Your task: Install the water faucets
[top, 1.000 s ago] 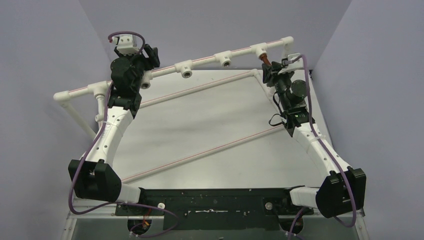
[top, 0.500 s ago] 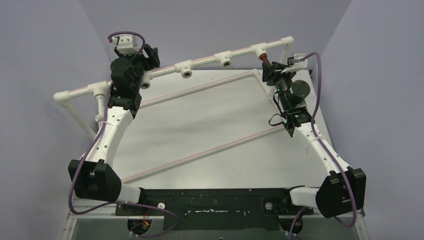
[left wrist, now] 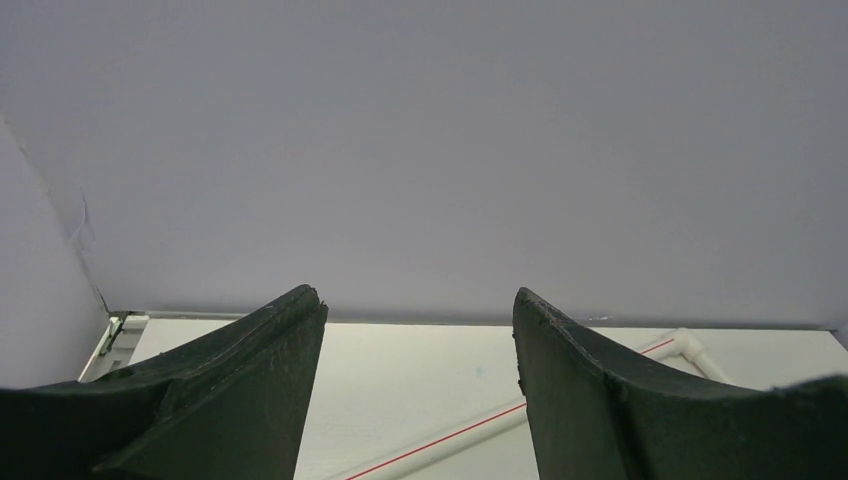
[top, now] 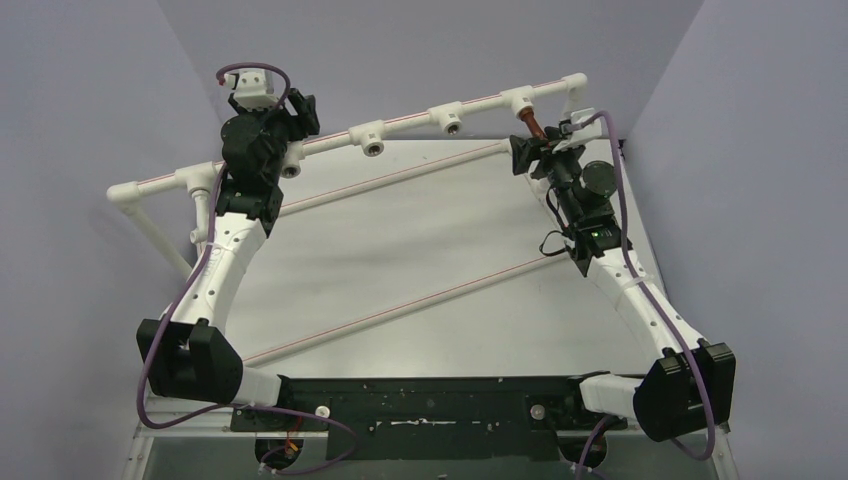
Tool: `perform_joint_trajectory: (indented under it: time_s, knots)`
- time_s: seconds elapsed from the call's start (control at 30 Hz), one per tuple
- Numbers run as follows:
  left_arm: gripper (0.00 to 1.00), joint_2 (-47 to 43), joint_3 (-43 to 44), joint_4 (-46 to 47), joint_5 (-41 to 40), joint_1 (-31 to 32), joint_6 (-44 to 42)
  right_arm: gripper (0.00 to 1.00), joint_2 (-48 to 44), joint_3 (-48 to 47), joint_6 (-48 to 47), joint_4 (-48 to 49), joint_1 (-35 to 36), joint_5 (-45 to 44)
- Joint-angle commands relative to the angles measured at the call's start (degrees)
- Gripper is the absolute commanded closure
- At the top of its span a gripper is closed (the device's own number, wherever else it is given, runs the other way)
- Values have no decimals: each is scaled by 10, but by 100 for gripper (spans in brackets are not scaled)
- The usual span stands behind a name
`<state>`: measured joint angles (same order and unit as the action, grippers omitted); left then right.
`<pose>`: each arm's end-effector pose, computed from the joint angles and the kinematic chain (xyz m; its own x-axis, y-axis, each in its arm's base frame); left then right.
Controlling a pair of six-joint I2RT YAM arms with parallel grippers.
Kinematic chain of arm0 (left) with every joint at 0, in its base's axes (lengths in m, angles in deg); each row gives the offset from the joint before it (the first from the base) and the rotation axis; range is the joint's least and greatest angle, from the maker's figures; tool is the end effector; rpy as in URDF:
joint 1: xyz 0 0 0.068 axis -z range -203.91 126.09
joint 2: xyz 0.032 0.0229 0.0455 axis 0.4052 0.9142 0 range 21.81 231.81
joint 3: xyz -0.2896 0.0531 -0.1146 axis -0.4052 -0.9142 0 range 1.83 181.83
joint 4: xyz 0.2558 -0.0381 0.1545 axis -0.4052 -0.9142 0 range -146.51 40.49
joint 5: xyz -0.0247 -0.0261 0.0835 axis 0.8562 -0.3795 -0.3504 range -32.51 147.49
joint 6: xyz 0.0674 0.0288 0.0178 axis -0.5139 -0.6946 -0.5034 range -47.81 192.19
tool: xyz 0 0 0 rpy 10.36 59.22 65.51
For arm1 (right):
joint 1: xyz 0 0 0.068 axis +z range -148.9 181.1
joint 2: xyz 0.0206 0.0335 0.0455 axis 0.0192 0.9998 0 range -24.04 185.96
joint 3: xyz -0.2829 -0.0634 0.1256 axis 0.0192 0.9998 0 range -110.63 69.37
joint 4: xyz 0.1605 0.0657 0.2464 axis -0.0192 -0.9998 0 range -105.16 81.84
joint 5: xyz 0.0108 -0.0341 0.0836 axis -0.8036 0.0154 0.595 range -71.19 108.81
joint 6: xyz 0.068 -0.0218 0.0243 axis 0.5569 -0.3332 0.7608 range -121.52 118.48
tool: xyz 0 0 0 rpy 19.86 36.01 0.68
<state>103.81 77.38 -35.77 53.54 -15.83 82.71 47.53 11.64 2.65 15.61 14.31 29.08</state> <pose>0.4020 -0.0525 0.4636 0.1102 -0.1997 -0.9736 0.0943 0.9773 -0.1898 0.3383 0.0910 0.4192 0.1386 0.1060 -0.9847 -0.4070 0.9125 0.0410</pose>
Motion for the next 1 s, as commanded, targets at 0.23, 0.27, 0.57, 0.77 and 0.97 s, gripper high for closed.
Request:
perform_joint_trajectory:
  time_s: [0.23, 0.27, 0.57, 0.77, 0.97]
  knots:
    - [34, 51, -40, -133, 22, -4, -8, 38, 8, -20, -126, -5, 3, -32]
    - [34, 52, -40, -133, 22, -4, -8, 40, 11, -22, -129, -6, 3, -34]
    - [34, 52, -40, -133, 22, -6, -8, 99, 23, -27, -94, 10, 3, -37]
    - [34, 53, -40, -133, 24, -8, -6, 100, 12, -8, 29, 45, -2, -38]
    - [34, 52, -40, -133, 24, -7, -6, 100, 11, 12, 182, 77, -5, -16]
